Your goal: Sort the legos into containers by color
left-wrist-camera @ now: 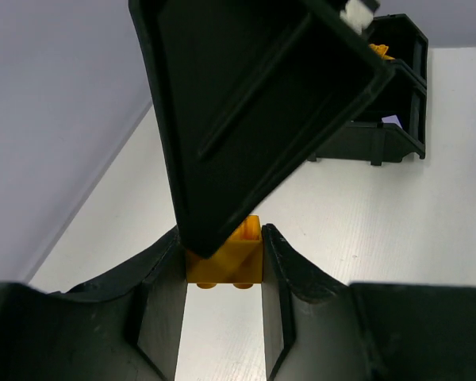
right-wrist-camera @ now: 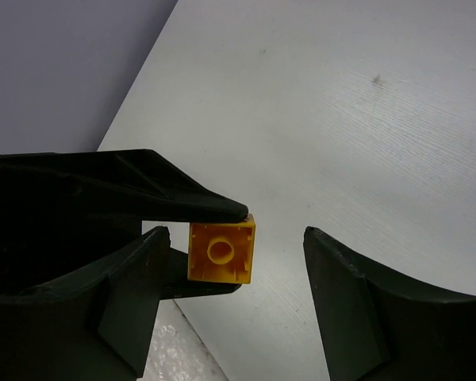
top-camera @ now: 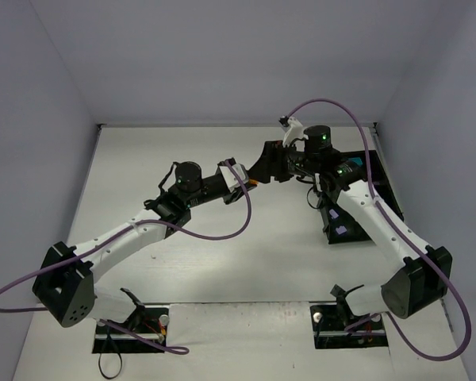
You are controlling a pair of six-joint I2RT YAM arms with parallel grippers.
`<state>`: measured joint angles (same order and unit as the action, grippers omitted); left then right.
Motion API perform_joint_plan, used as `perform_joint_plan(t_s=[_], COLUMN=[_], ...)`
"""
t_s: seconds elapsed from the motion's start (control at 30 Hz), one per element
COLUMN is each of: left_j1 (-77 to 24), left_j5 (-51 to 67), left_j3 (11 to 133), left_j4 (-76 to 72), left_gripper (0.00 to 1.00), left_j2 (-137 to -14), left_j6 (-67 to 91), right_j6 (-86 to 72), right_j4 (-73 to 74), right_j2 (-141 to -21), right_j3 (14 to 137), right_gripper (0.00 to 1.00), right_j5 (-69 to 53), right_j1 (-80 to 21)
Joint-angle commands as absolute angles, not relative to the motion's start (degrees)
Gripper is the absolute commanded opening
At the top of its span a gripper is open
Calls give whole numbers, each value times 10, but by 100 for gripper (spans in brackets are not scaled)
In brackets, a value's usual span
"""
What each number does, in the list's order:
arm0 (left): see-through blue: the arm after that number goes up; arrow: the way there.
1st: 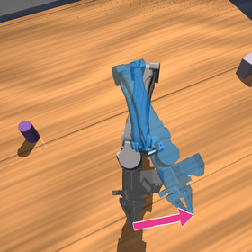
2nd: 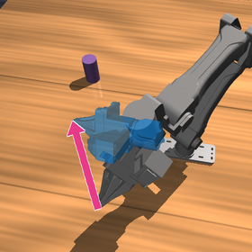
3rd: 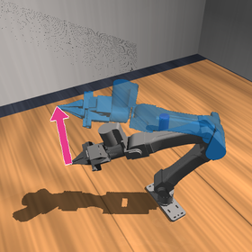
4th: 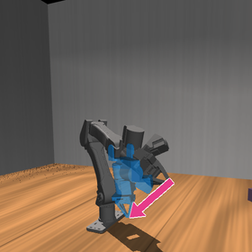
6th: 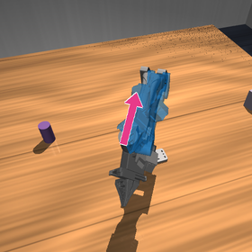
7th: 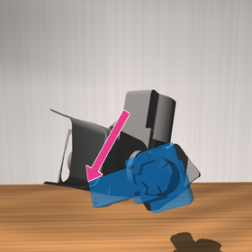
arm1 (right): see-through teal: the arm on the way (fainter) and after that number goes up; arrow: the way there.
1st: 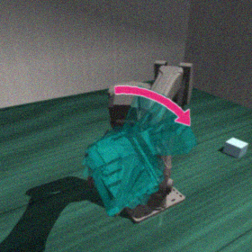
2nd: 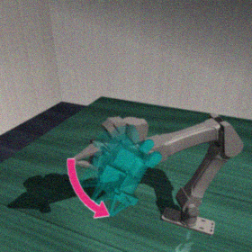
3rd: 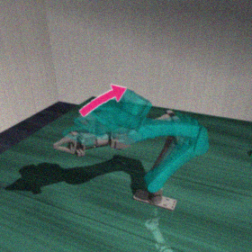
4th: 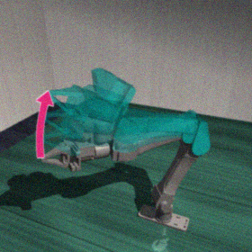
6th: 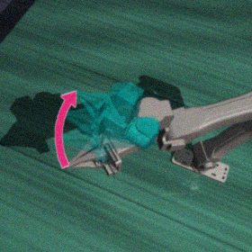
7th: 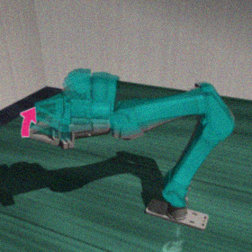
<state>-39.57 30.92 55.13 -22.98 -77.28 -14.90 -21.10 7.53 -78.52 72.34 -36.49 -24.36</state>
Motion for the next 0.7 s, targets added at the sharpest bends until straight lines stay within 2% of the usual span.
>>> perform_joint_plan(t_s=[0.0,0.17,0.27,0.37,0.4,0.43,0.47,0.5,0.6,0.63,0.67], left_j1=[-400,-400,-401,-401,-401,-401,-401,-402,-402,-402,-402], left_j5=[310,308,308,308,307,305,303,301,292,282,277], left_j3=[591,591,590,589,590,590,590,590,587,586,583], left_j4=[-279,-280,-281,-281,-282,-281,-281,-281,-281,-281,-280], left_gripper=[0,0,0,0,0,0,0,0,21,40,49], left_j2=[-767,-766,-766,-767,-767,-768,-768,-769,-766,-764,-762], left_j6=[-145,-143,-142,-141,-141,-141,-141,-140,-137,-135,-134], right_j6=[-210,-207,-207,-203,-200,-199,-197,-190,-179,-176,-172], right_j4=[33,33,33,33,33,34,35,39,53,55,60], right_j2=[-788,-795,-797,-798,-798,-795,-795,-795,-790,-787,-784], right_j3=[746,737,732,730,731,730,730,730,731,730,730], right_gripper=[64,58,49,34,24,20,8,3,0,0,0], right_j5=[-377,-374,-377,-373,-368,-365,-361,-353,-316,-302,-288], right_j1=[-255,-264,-268,-272,-273,-273,-273,-273,-273,-272,-272])
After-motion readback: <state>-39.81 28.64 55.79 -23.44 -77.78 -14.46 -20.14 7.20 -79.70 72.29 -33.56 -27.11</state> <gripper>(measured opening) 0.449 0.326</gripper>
